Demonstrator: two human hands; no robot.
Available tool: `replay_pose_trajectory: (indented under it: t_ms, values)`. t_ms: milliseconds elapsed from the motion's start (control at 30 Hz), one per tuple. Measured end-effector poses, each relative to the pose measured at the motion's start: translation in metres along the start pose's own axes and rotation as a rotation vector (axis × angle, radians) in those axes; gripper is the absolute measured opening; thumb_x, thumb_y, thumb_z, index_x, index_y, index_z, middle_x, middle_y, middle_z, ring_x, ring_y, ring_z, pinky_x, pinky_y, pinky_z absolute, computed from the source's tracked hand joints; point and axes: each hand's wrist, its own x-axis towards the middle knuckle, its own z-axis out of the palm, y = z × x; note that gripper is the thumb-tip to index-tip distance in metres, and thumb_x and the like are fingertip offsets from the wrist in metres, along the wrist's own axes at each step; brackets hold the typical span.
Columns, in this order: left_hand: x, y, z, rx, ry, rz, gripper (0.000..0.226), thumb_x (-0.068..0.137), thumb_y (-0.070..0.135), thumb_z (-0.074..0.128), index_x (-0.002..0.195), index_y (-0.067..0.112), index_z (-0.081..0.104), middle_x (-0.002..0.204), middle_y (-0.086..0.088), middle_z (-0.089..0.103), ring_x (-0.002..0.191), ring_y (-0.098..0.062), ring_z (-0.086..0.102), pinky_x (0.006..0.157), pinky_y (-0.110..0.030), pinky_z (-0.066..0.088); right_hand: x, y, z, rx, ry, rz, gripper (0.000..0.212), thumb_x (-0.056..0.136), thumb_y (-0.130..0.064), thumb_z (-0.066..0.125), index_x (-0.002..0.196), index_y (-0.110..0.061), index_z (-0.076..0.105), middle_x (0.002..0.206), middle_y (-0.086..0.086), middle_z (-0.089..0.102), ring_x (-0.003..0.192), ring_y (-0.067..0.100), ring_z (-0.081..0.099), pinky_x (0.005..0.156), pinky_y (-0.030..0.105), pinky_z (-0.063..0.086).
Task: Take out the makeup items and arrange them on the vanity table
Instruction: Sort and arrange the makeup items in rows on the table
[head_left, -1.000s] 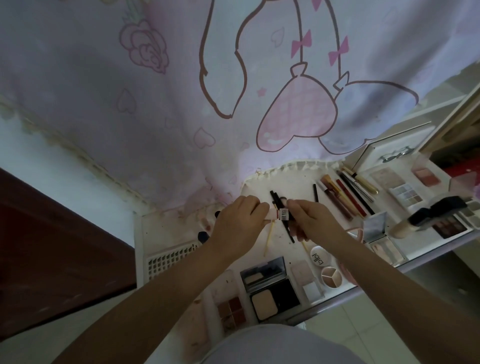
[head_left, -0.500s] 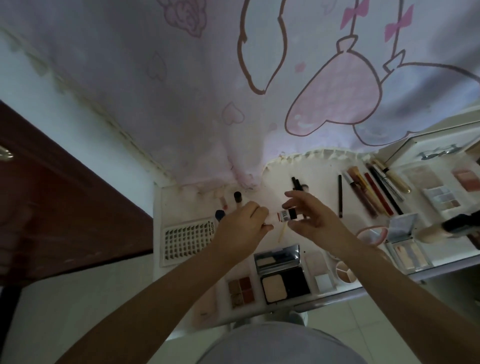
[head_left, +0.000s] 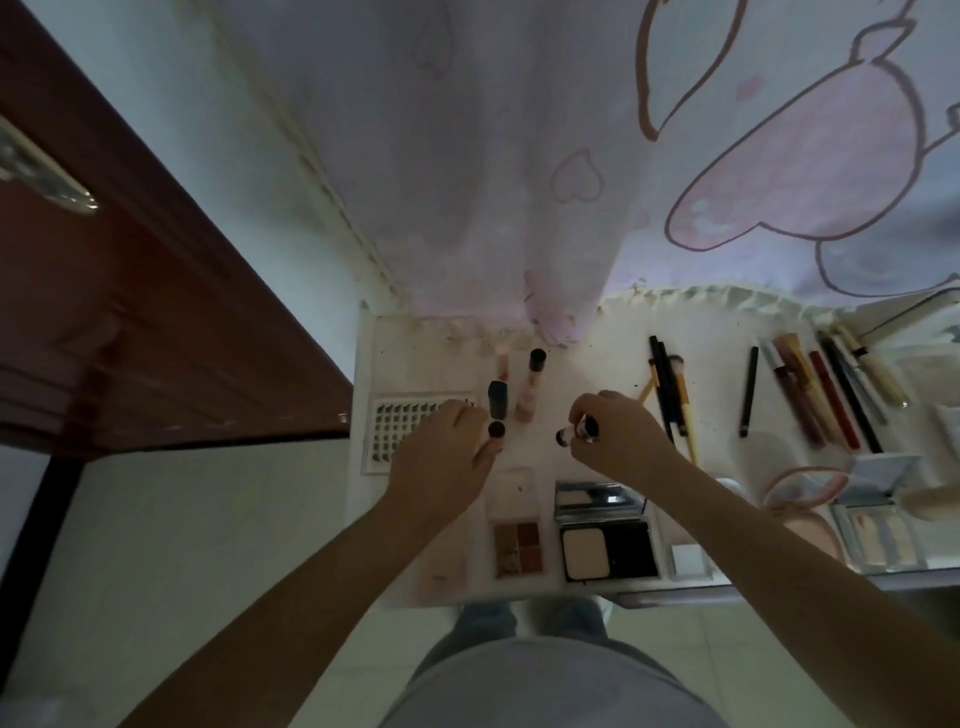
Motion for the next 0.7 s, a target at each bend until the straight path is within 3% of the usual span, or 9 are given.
replay_pose_trajectory:
  t_ms: [67, 167, 267, 400, 567, 700]
  values:
    - [-0.002, -0.02, -0.001, -0.006, -0.031, -0.103, 0.03, 0.088, 0.02, 0.056, 0.111, 0.001, 0.061, 0.108, -0.015, 0.061, 0.095, -0.028, 0.06, 0.073, -0.033, 0.048, 0.005, -0.004, 0.015, -0.081, -0.028, -0.001, 0.021, 0.084, -0.015, 0.055, 0.102, -0.005, 0.055, 0.086, 0.004, 0.043, 0.075, 0.018, 0.045, 0.064, 0.022, 0.033]
    - [-0.002, -0.048, 0.006, 0.058, -0.118, -0.19, 0.034, 0.093, 0.027, 0.047, 0.118, 0.007, 0.056, 0.116, -0.01, 0.056, 0.103, -0.024, 0.055, 0.078, -0.031, 0.044, 0.014, -0.01, 0.038, -0.143, -0.087, 0.008, 0.019, 0.086, -0.016, 0.052, 0.1, -0.005, 0.053, 0.086, 0.004, 0.04, 0.085, 0.026, 0.053, 0.065, 0.024, 0.034]
    - [0.008, -0.063, 0.02, 0.13, -0.3, -0.181, 0.032, 0.095, 0.026, 0.039, 0.118, 0.008, 0.052, 0.119, -0.009, 0.053, 0.108, -0.022, 0.05, 0.083, -0.031, 0.043, 0.025, -0.015, 0.051, -0.165, -0.101, 0.057, 0.016, 0.085, -0.014, 0.051, 0.098, -0.005, 0.053, 0.089, 0.009, 0.044, 0.088, 0.027, 0.054, 0.065, 0.025, 0.034]
    - [0.025, -0.069, 0.04, 0.149, -0.449, -0.154, 0.034, 0.095, 0.023, 0.04, 0.125, 0.007, 0.045, 0.128, -0.013, 0.046, 0.117, -0.025, 0.043, 0.091, -0.034, 0.04, 0.031, -0.023, 0.064, -0.099, -0.039, 0.143, 0.014, 0.084, -0.014, 0.052, 0.094, -0.004, 0.054, 0.083, 0.003, 0.038, 0.078, 0.023, 0.049, 0.064, 0.024, 0.032]
    - [0.039, -0.081, 0.057, 0.18, -0.535, -0.187, 0.074, 0.092, 0.039, 0.047, 0.144, 0.002, 0.011, 0.152, -0.018, 0.009, 0.142, -0.032, 0.004, 0.114, -0.042, 0.014, 0.033, -0.026, 0.075, -0.008, 0.045, 0.231, 0.015, 0.085, -0.017, 0.054, 0.092, -0.004, 0.055, 0.082, 0.003, 0.043, 0.071, 0.014, 0.041, 0.065, 0.022, 0.032]
    - [0.037, -0.095, 0.066, 0.179, -0.547, -0.2, 0.078, 0.093, 0.045, 0.041, 0.145, 0.002, 0.002, 0.154, -0.017, -0.002, 0.142, -0.031, -0.004, 0.115, -0.042, 0.005, 0.033, -0.023, 0.079, 0.063, 0.048, 0.294, 0.024, 0.082, -0.024, 0.061, 0.095, -0.004, 0.057, 0.094, 0.011, 0.057, 0.076, 0.014, 0.045, 0.07, 0.021, 0.034]
